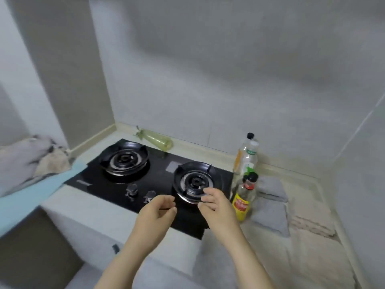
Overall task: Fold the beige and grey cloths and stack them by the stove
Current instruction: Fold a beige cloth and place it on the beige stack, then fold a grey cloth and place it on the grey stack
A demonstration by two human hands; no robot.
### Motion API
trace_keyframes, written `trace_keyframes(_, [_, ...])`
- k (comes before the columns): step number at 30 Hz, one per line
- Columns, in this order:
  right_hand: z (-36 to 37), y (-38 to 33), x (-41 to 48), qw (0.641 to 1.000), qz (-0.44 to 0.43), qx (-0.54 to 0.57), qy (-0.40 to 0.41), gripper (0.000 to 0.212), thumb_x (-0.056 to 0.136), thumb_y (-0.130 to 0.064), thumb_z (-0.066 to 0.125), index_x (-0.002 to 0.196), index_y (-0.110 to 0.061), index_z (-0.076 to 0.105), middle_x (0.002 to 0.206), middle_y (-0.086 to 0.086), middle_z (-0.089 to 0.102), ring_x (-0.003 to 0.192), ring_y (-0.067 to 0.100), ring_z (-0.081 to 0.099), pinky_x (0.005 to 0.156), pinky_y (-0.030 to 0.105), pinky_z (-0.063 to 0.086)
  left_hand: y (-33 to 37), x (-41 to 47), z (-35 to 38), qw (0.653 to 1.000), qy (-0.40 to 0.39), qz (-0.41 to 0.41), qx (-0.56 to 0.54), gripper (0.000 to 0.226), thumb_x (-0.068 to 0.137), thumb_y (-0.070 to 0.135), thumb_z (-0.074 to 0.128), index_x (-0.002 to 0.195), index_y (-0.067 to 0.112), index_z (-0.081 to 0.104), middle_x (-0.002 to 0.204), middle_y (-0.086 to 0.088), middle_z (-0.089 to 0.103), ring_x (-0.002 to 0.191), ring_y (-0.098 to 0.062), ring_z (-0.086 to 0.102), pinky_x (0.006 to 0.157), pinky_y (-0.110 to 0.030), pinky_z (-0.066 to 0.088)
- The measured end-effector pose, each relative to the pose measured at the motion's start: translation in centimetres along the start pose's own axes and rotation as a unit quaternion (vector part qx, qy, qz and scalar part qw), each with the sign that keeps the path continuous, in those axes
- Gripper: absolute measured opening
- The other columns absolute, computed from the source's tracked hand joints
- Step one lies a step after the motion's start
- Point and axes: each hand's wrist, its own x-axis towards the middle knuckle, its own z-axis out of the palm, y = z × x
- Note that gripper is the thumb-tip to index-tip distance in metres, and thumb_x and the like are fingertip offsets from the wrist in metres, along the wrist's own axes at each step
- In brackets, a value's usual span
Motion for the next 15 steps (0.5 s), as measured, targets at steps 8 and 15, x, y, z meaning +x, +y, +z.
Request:
trace_keyframes(8, [22.7, -10.1, -3.4, 0.991, -0.046, -0.001, -0.125, 0.036, 0.090, -0.017, 0.062, 0.124, -0.026, 0.053, 0.113, -0.010, 0.061, 0.099, 0.000, 0.059, 0.075, 0.011, 0.045, -8.9, -3.4, -23.2, 0.993, 0.113, -0.043, 0.012, 0.021, 0.090, 0.022, 0.058, 0.108, 0.033, 0.058, 0.103, 0.016, 0.064, 0.093, 0.006, 0.058, 0.068, -0.007, 0.041])
trace_keyframes(15, [34.8, -15.3, -2.8, 0.976, -0.083, -0.030, -0.197, 0.035, 0.090, -0.018, 0.060, 0.122, -0.031, 0.053, 0.113, -0.011, 0.060, 0.098, -0.004, 0.058, 0.070, 0.007, 0.045, -14.0, -3.9, -34.3, 0.979, 0.190, -0.072, -0.004, 0.019, 0.089, 0.014, 0.059, 0.098, 0.030, 0.062, 0.098, 0.016, 0.066, 0.090, 0.003, 0.061, 0.063, -0.002, 0.041])
